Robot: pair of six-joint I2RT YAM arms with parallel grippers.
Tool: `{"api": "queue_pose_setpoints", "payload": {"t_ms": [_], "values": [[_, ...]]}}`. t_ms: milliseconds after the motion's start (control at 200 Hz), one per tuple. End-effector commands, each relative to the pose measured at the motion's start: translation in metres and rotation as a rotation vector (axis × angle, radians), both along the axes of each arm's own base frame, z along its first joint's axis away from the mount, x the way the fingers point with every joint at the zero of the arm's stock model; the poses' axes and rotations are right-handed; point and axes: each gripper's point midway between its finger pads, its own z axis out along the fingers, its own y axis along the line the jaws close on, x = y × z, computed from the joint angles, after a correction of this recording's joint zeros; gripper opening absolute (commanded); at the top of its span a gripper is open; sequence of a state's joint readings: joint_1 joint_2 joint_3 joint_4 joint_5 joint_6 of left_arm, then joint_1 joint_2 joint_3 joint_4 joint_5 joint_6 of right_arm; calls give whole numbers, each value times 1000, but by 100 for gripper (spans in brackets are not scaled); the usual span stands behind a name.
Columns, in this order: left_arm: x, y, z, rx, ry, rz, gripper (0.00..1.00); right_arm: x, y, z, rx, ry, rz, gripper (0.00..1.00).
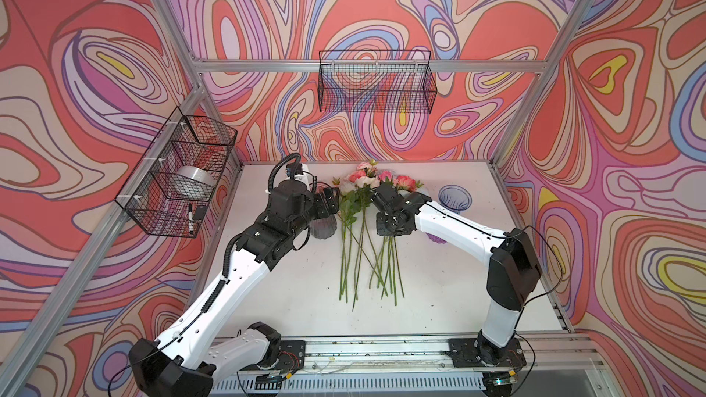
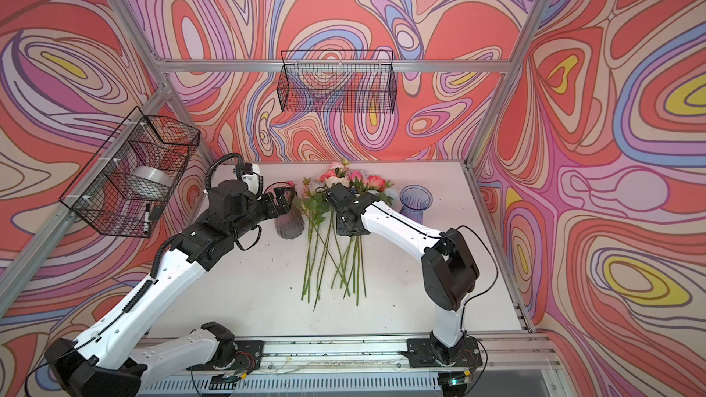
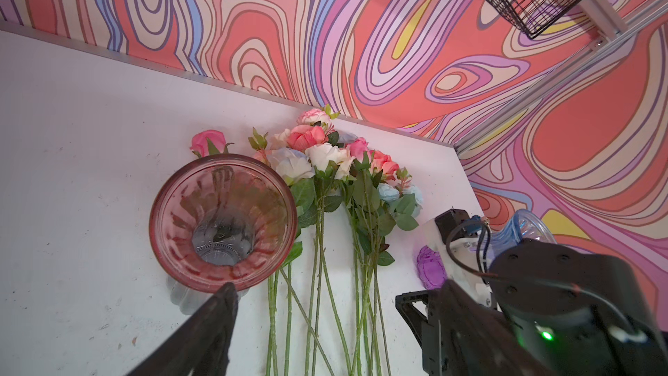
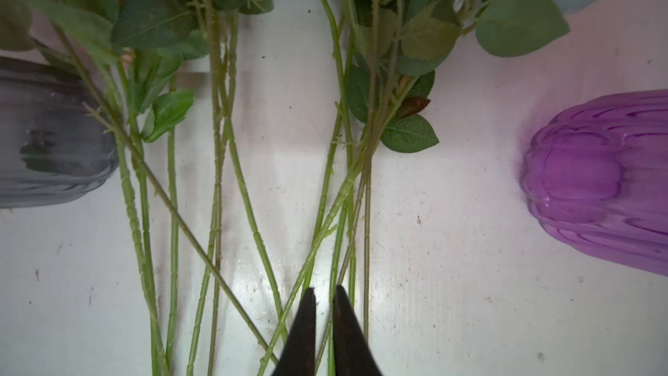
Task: Arrange the flowers into the vase
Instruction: 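Reach the right gripper down to the rose stems and grasp one pink rose stem, then lift the pink rose upward out of the bunch with the right gripper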
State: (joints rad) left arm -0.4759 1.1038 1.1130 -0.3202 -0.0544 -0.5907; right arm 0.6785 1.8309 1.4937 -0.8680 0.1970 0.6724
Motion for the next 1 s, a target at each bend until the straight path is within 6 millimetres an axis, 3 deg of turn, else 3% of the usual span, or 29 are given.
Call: {"api": "queue_pose_setpoints", "payload": {"t_ms": [0,280,496,731,996], "values": [[5,-1,0,-27,-3,15,87,11,1,-16,80,24,-37,11],[9,-11,-12,-45,49,-15,85,11,-3,-61,59,112,-41,11],[10,-12,-15,-47,61,-15,85,16,-8,-78,30,135,-52,11],[12,-11,-16,-57,70,-15,85,17,-13,-86,27,146,-61,12],[15,-8,-18,-79,86,-13,85,19,-17,-84,43,139,-77,5]]}}
